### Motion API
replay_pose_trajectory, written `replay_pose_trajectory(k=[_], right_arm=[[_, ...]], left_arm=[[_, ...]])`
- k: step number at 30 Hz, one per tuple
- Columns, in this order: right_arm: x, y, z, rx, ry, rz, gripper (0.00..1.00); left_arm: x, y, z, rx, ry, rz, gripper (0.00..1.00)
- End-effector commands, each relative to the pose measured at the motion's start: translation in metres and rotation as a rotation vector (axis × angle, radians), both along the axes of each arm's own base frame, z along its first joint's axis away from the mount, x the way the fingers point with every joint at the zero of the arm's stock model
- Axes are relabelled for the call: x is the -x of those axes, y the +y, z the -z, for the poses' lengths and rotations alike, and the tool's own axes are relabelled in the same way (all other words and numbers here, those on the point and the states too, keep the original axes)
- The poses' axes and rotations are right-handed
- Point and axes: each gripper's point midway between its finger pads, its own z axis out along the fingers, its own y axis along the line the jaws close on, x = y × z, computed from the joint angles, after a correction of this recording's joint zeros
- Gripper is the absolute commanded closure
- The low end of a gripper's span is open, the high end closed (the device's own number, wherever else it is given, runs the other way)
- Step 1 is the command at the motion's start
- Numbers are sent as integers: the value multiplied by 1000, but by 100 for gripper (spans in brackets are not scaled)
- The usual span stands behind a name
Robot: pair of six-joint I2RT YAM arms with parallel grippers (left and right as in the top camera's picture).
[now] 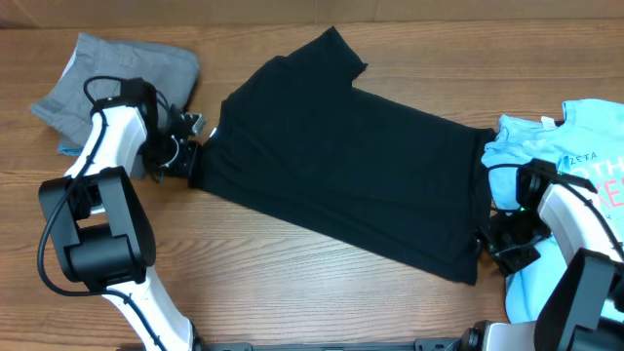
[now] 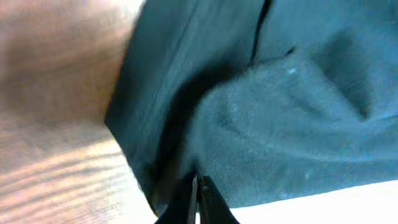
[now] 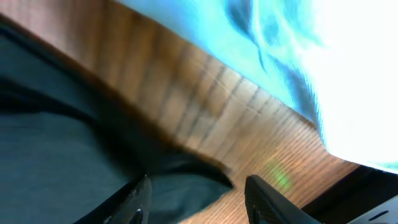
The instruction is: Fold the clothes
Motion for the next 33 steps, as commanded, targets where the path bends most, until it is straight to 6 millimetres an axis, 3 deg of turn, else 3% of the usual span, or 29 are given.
replay_pose_trajectory(k=[1,5,8,13,16,20,27,33], right_arm=[[-18,-8,-12,22,-53,-35,48],[-35,-6,-15,-28,-137,-158,48],[-52,3,-14,-97,-236,-288,48],[-81,17,-18,-176,-391,-358,48],[-91,15,-17,-166,-432,-370,48],[-93,25,-12,-191,-456,-392,55],[-93,51,10,-195,-484,-483,57],[-87,40,17,-106,-425,-430,59]], left_arm=[[15,23,13,-146,97,-126,96],[27,46,13,-258,155,-233,96],[30,50,12,-248,167,-251,96],[35,59,8,-247,193,-307,96],[35,60,4,-226,195,-322,96],[27,53,-2,-169,173,-321,96],[26,52,-2,-162,171,-321,94],[26,48,-3,-143,171,-320,95]])
